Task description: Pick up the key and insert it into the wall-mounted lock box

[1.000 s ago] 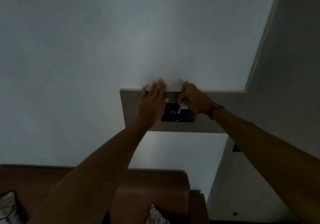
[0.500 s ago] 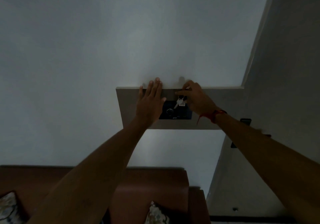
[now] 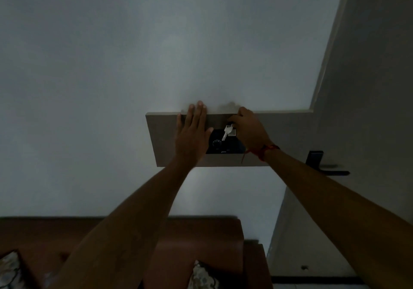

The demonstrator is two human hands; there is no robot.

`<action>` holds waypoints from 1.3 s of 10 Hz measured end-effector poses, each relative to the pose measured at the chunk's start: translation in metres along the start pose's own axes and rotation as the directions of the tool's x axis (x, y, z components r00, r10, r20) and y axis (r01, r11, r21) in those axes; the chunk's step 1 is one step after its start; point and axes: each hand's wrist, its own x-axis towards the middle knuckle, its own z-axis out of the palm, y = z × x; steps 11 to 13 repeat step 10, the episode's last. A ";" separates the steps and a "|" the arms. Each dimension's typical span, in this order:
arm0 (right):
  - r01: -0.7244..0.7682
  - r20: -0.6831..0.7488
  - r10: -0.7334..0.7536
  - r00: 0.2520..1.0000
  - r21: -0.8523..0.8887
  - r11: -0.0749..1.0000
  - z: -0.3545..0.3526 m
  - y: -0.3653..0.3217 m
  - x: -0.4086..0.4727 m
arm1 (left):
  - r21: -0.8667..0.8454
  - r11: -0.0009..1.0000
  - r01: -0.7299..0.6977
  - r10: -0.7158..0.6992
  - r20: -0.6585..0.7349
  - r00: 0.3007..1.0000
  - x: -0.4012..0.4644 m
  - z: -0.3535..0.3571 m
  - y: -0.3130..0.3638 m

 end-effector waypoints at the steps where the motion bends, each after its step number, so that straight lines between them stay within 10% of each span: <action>1: -0.007 -0.063 0.006 0.998 -0.027 1.000 0.004 -0.001 -0.005 | -0.028 0.998 0.061 -0.062 -0.042 0.997 0.000 0.007 0.009; 13: -0.039 0.011 0.038 0.999 0.016 0.999 -0.021 -0.020 -0.016 | 0.094 0.995 -0.018 0.027 -0.093 0.995 0.000 -0.016 0.005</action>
